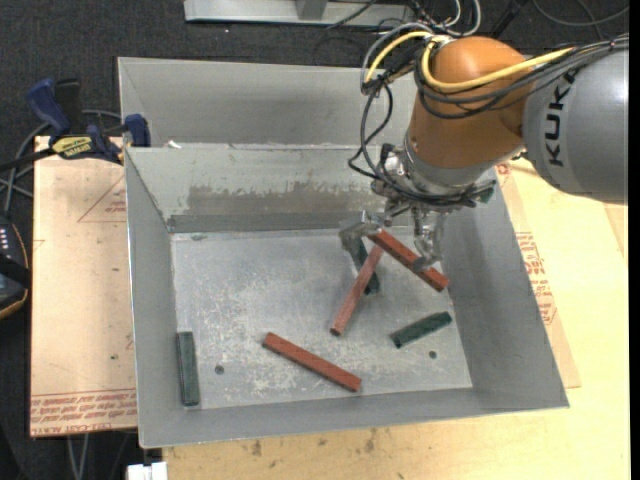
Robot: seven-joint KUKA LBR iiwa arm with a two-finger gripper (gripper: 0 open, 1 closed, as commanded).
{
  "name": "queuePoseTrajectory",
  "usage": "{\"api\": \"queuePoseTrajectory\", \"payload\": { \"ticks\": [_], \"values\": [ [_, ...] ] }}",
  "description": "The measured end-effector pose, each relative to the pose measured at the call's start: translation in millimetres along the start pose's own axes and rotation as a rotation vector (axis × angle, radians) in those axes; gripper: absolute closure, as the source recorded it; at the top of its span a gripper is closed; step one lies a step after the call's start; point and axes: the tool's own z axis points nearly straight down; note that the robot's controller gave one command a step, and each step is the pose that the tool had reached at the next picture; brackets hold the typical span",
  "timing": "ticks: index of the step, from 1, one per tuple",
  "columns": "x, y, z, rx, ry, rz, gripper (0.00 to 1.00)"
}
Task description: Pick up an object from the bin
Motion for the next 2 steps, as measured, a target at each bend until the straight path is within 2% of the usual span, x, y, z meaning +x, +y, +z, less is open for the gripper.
{"api": "queuePoseTrajectory", "payload": {
  "ticks": [1,2],
  "values": [
    [-8.8,17,20,-0.001,0.001,-0.097,0.00],
    [-18.0,-17,108,-0.002,0.000,-0.287,0.00]
  ]
}}
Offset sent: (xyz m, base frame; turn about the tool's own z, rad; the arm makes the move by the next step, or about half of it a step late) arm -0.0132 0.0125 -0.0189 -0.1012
